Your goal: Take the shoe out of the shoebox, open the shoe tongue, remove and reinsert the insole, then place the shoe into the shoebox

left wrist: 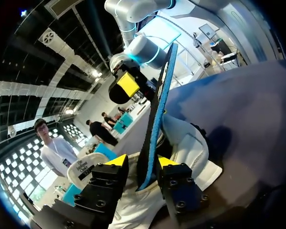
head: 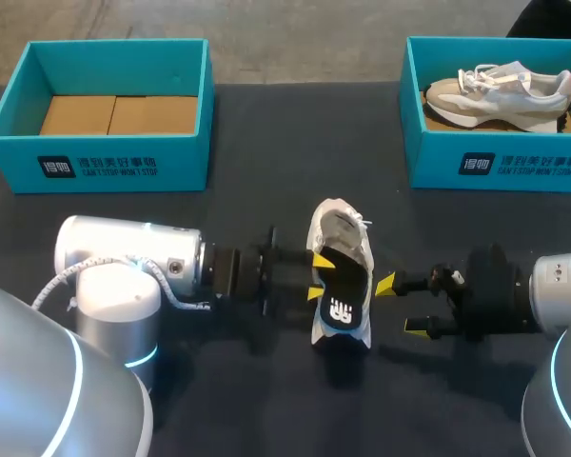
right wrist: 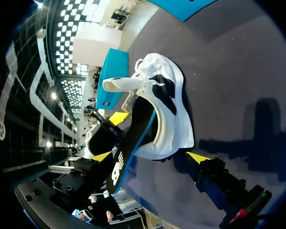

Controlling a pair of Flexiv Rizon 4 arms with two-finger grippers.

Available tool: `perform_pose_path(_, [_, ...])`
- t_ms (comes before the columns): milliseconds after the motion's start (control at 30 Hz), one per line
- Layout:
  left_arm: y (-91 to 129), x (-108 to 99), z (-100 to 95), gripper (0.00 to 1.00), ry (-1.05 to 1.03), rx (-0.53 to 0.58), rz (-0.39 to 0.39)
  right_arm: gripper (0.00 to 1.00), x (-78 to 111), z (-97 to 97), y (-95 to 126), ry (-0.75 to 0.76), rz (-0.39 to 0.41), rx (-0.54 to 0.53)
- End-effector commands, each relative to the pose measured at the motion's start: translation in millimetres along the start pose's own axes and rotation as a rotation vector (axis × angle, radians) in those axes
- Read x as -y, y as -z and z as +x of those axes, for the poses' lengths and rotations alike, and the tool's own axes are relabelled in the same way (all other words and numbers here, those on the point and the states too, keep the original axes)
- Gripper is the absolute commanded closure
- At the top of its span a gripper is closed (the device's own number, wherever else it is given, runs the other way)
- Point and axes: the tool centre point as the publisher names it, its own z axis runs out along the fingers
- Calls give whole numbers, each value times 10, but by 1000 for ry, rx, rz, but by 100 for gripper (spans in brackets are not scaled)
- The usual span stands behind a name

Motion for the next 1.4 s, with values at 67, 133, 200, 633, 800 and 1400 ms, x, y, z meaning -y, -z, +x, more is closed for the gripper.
perform_pose_path(67, [15,83,36,64,-18,-1,4,0,10,11,-3,-1,-2,4])
perform_pose_path(133, [5,117,48,64,-31,-4,9,0,10,11,-3,-1,-2,4])
perform_pose_path(200, [-6,140,51,65,-33,-4,12,0,10,11,-3,-1,-2,4])
perform_pose_path(633, [-80,236,49,91,-63,-9,32,0,10,11,-3,-1,-2,4])
perform_pose_path(800, [-63,253,80,100,-65,-15,35,0,10,11,-3,-1,-2,4])
perform_pose_path(1400, [-91,144,45,100,-73,11,24,0,10,11,-3,-1,-2,4])
